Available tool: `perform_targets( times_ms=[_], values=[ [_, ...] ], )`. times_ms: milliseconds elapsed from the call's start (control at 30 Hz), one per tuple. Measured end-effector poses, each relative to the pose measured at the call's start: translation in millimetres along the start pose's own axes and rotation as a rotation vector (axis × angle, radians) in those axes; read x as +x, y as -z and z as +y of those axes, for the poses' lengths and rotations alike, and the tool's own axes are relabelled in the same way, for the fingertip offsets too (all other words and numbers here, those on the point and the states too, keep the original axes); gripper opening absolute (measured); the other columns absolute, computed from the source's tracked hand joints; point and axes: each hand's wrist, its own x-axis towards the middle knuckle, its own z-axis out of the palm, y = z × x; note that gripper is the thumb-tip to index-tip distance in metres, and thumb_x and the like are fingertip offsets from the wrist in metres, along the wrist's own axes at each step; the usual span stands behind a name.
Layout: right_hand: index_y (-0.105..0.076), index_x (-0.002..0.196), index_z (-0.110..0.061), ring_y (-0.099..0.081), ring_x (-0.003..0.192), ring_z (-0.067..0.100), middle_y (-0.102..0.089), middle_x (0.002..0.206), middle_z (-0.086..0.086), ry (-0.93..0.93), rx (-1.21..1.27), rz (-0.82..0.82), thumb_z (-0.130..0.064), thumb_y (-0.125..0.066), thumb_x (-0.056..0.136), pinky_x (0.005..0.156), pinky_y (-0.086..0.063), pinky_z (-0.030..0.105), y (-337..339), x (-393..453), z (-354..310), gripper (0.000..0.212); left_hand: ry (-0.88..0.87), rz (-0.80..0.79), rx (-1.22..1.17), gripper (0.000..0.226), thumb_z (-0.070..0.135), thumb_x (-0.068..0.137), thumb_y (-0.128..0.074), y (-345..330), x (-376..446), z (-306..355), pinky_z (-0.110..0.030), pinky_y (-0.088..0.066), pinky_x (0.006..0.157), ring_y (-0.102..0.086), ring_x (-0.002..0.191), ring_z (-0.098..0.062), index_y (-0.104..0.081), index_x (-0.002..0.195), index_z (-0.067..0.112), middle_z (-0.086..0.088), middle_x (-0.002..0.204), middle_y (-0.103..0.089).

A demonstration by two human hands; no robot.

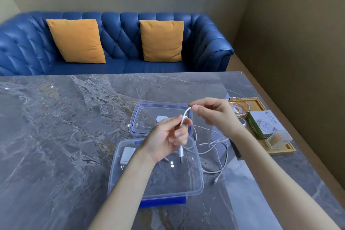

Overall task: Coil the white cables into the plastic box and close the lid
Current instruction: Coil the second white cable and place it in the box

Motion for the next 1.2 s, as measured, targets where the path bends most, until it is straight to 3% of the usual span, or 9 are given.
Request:
perform_targets(
  times_ms=[133, 233, 333, 433, 533, 667, 767, 933, 1200],
  values=[
    [-0.07, 0.09, -0.022, -0.032, 0.032, 0.008, -0.049, 0.052, -0.002, -0.175, 0.13, -0.079, -0.014, -0.051, 0.092, 0.034, -0.02, 0.015, -15.8, -11.3, 28.8, 0.021, -0.012, -0.323, -0.35, 0.028, 0.014, 0.094, -0.037, 1.4, -1.9, 21.1, -0.021, -0.036, 0.049, -0.034, 0.044, -0.01, -0.06, 0.093, -0.003, -0.002, 0.053, -0.044],
    [-0.067, 0.098, -0.027, -0.03, 0.031, 0.01, -0.046, 0.053, 0.006, -0.288, 0.054, -0.292, -0.021, -0.047, 0.095, 0.034, -0.02, 0.015, -29.0, -23.5, 34.9, 0.022, -0.124, -0.082, -0.326, 0.013, 0.011, 0.085, -0.052, 1.5, 5.5, 28.0, -0.016, -0.041, 0.044, -0.042, 0.04, -0.007, -0.062, 0.087, 0.002, 0.003, 0.051, -0.047],
    [-0.053, 0.117, -0.035, -0.032, 0.032, 0.007, -0.047, 0.055, 0.007, -0.312, -0.103, -0.44, -0.02, -0.04, 0.097, 0.032, -0.026, 0.017, -36.3, -27.1, 27.5, 0.028, -0.255, 0.175, -0.24, 0.023, 0.011, 0.094, -0.034, 9.9, 19.6, 22.0, -0.014, -0.039, 0.044, -0.041, 0.038, -0.004, -0.055, 0.086, 0.005, 0.008, 0.047, -0.046],
    [-0.046, 0.123, -0.031, -0.035, 0.032, 0.008, -0.049, 0.056, 0.005, -0.339, -0.247, -0.514, -0.021, -0.037, 0.098, 0.034, -0.029, 0.02, -37.6, -27.8, 17.9, 0.028, -0.308, 0.355, 0.0, 0.026, 0.007, 0.097, -0.029, 21.1, 29.8, 9.4, -0.018, -0.036, 0.053, -0.042, 0.041, -0.004, -0.052, 0.084, 0.006, 0.007, 0.049, -0.047],
    [-0.056, 0.108, -0.003, -0.03, 0.038, 0.007, -0.037, 0.055, 0.001, -0.361, -0.332, -0.558, -0.021, -0.041, 0.097, 0.038, -0.027, 0.017, -33.9, -27.2, 5.8, 0.026, -0.351, 0.475, 0.635, 0.027, 0.007, 0.098, -0.032, 35.7, 27.8, -3.5, -0.017, -0.038, 0.053, -0.044, 0.044, -0.002, -0.051, 0.08, 0.013, 0.001, 0.059, -0.048],
    [-0.066, 0.091, -0.003, -0.039, 0.044, 0.002, -0.041, 0.054, -0.011, -0.033, -0.68, -0.515, -0.02, -0.055, 0.09, 0.049, -0.032, 0.009, -17.5, -13.7, -17.1, 0.02, -0.212, 0.417, 1.024, 0.026, 0.011, 0.096, -0.038, 36.9, 13.9, -16.7, -0.018, -0.039, 0.049, -0.046, 0.04, -0.001, -0.05, 0.073, 0.014, 0.004, 0.056, -0.052],
    [-0.071, 0.087, -0.009, -0.051, 0.054, -0.012, -0.056, 0.061, -0.016, 0.061, -0.736, -0.4, -0.016, -0.063, 0.084, 0.057, -0.035, 0.004, -0.6, 0.9, -22.5, 0.01, -0.089, 0.303, 0.882, 0.032, 0.015, 0.098, -0.033, 25.1, 0.8, -19.7, -0.024, -0.039, 0.047, -0.043, 0.041, -0.009, -0.055, 0.075, 0.012, 0.006, 0.047, -0.053],
    [-0.073, 0.078, -0.008, -0.052, 0.053, -0.001, -0.067, 0.061, -0.007, 0.063, -0.391, -0.185, -0.012, -0.073, 0.075, 0.055, -0.039, 0.009, 13.1, 9.5, -10.8, 0.005, -0.03, 0.112, 0.436, 0.036, 0.02, 0.095, -0.033, 5.2, -17.3, -8.3, -0.016, -0.029, 0.041, -0.031, 0.036, -0.008, -0.06, 0.076, 0.005, 0.005, 0.043, -0.041],
    [-0.064, 0.099, -0.02, -0.042, 0.032, 0.009, -0.049, 0.049, 0.002, -0.184, 0.032, -0.285, -0.016, -0.045, 0.095, 0.036, -0.034, 0.016, -24.8, -14.2, 24.3, 0.019, -0.24, 0.044, -0.298, 0.028, 0.023, 0.083, -0.039, -5.9, -4.3, 21.7, -0.012, -0.03, 0.035, -0.019, 0.034, -0.007, -0.057, 0.066, 0.012, 0.008, 0.039, -0.029]
  ],
)
